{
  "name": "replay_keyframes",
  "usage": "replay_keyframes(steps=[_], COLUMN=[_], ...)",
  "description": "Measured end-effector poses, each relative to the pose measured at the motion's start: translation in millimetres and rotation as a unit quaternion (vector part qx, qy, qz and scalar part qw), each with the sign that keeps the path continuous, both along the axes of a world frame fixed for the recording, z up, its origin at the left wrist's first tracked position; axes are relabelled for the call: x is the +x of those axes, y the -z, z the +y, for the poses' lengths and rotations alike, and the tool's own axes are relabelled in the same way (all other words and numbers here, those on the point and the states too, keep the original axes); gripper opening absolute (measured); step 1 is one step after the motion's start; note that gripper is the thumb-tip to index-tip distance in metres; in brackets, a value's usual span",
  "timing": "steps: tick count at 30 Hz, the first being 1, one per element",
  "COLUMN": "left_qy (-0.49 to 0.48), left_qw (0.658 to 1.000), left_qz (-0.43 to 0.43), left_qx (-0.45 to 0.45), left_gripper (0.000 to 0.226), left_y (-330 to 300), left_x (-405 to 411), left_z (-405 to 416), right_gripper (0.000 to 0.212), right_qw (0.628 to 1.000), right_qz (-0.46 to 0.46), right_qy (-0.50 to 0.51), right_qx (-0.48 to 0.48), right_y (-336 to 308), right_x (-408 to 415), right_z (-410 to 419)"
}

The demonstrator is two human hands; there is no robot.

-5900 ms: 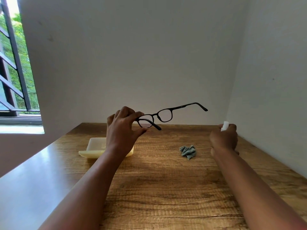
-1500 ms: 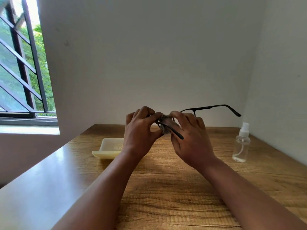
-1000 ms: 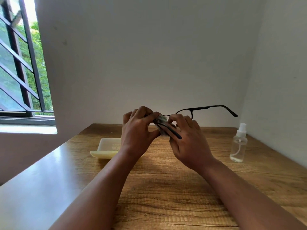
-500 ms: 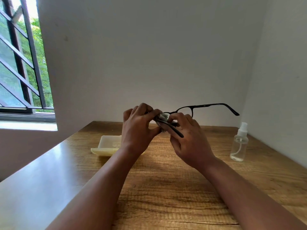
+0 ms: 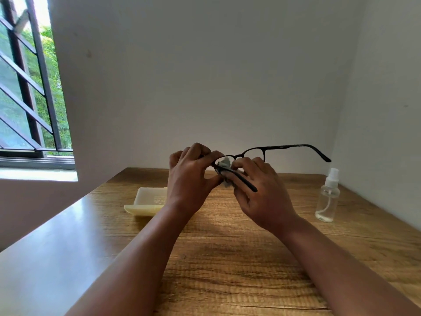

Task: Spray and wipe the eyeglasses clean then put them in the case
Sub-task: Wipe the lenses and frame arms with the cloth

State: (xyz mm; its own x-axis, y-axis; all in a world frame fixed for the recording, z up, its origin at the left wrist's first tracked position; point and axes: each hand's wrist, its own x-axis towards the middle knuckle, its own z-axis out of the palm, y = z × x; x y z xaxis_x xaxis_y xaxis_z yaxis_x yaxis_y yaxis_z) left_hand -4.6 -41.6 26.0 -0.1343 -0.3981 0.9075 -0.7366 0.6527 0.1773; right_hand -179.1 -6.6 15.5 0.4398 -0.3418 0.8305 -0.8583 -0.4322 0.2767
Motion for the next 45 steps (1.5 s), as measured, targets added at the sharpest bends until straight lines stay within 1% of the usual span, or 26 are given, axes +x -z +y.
replay_keyframes(steps=[2, 4, 8, 10, 12, 16, 19, 25, 27, 30, 32, 36, 39, 42, 45], left_qy=[-0.005, -0.008, -0.004, -0.008, -0.017, -0.014, -0.013, 0.001, 0.0, -0.005, -0.006, -0.005, -0.004, -0.002, -0.003], left_qw=[1.0, 1.0, 1.0, 1.0, 1.0, 1.0, 1.0, 1.0, 1.0, 1.0, 1.0, 1.0, 1.0, 1.0, 1.0], left_qz=[-0.006, -0.008, 0.009, 0.001, -0.001, 0.001, -0.002, 0.009, 0.008, 0.004, 0.0, 0.002, 0.002, -0.008, -0.007], left_qx=[-0.004, -0.007, -0.008, -0.003, 0.0, 0.007, 0.001, -0.006, -0.005, -0.004, -0.001, 0.003, 0.006, 0.009, 0.009], left_gripper=[0.041, 0.043, 0.044, 0.044, 0.046, 0.046, 0.044, 0.044, 0.044, 0.041, 0.042, 0.045, 0.051, 0.051, 0.047], left_y=[0.7, 0.6, -1.3, -1.1, -0.4, 0.1, 0.5, -0.5, -0.4, 0.2, 0.8, -0.4, -1.0, -0.2, 0.8], left_x=[0.4, 0.3, 0.3, 0.2, 1.1, 1.7, 1.1, 1.4, 1.0, 1.1, 1.2, 1.3, 1.1, 0.7, 1.3], left_z=[0.0, 0.0, 0.3, -0.1, -0.9, -1.4, -1.4, 0.2, -0.2, -1.0, -0.4, 1.0, 2.3, 2.0, 0.0], right_gripper=[0.046, 0.049, 0.045, 0.039, 0.035, 0.042, 0.049, 0.049, 0.049, 0.052, 0.051, 0.036, 0.029, 0.028, 0.034], right_qw=[1.0, 0.999, 0.994, 0.995, 0.998, 1.0, 0.999, 0.993, 0.994, 0.999, 0.998, 0.998, 0.995, 0.997, 1.0], right_qz=[-0.003, -0.018, -0.039, -0.042, -0.031, -0.007, -0.007, -0.048, -0.044, -0.012, -0.002, -0.028, -0.052, -0.036, -0.009], right_qy=[0.005, 0.032, 0.1, 0.093, 0.063, 0.021, 0.039, 0.111, 0.098, 0.047, 0.038, 0.062, 0.084, 0.059, 0.021], right_qx=[0.017, 0.012, -0.018, -0.017, -0.009, 0.02, 0.024, -0.009, -0.009, 0.024, 0.041, 0.008, -0.012, -0.014, -0.005], right_y=[0.5, 0.3, -2.5, -2.5, -1.1, 1.9, 1.9, 0.9, 1.5, 2.7, 2.5, 0.5, -1.1, 0.5, 2.0], right_x=[1.2, 2.6, 2.3, 1.1, 1.0, 2.4, 2.4, 2.1, 2.2, 1.9, 2.2, 2.5, -0.4, -1.8, -0.7], right_z=[0.1, 0.9, 2.0, 2.2, 1.9, 1.6, 1.5, -0.3, 0.0, 0.6, 1.4, 2.8, 2.6, 1.9, 2.0])
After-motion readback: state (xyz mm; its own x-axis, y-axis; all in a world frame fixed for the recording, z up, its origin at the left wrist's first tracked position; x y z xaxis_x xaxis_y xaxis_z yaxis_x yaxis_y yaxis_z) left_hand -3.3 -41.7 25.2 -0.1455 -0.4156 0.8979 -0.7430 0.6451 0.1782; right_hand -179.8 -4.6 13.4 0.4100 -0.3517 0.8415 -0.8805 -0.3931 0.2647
